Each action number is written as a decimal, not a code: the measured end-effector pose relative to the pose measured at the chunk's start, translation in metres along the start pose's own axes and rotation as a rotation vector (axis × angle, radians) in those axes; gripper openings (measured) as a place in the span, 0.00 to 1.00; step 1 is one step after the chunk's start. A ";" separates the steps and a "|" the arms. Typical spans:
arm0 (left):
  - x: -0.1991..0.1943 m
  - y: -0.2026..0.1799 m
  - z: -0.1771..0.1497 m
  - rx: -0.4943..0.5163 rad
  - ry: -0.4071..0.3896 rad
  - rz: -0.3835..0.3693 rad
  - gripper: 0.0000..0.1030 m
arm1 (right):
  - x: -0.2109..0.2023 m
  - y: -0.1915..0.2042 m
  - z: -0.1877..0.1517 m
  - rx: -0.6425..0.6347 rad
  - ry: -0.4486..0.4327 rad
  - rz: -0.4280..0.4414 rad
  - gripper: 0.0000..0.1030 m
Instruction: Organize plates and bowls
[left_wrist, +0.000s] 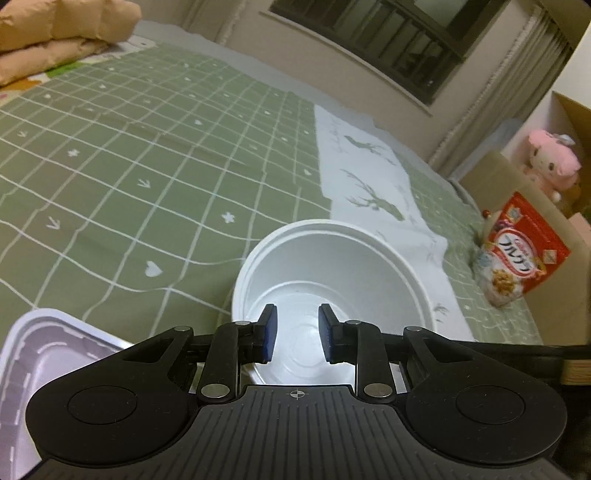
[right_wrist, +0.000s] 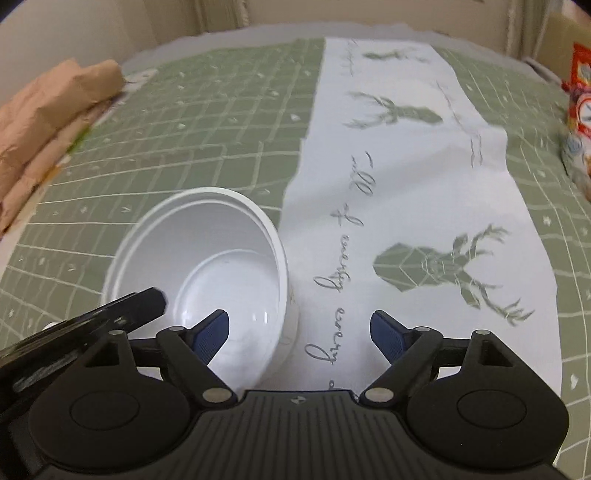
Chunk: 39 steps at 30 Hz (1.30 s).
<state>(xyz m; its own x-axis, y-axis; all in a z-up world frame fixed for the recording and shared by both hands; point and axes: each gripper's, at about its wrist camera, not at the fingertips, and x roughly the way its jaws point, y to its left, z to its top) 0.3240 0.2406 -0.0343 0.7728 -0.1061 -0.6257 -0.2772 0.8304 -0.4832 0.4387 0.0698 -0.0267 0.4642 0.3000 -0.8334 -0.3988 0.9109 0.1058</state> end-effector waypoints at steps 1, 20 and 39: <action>0.000 0.000 0.000 0.000 0.001 -0.009 0.27 | 0.004 -0.001 0.000 0.010 0.008 -0.003 0.82; -0.003 0.017 0.011 -0.027 -0.008 0.019 0.27 | 0.012 -0.003 -0.006 0.059 0.057 0.032 0.79; 0.026 -0.085 -0.033 0.085 0.207 -0.132 0.30 | -0.032 -0.104 -0.020 0.102 0.045 0.047 0.43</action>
<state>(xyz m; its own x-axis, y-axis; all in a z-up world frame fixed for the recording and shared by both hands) 0.3494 0.1490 -0.0297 0.6632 -0.3189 -0.6771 -0.1261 0.8441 -0.5211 0.4495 -0.0397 -0.0219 0.4099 0.3322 -0.8495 -0.3359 0.9208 0.1981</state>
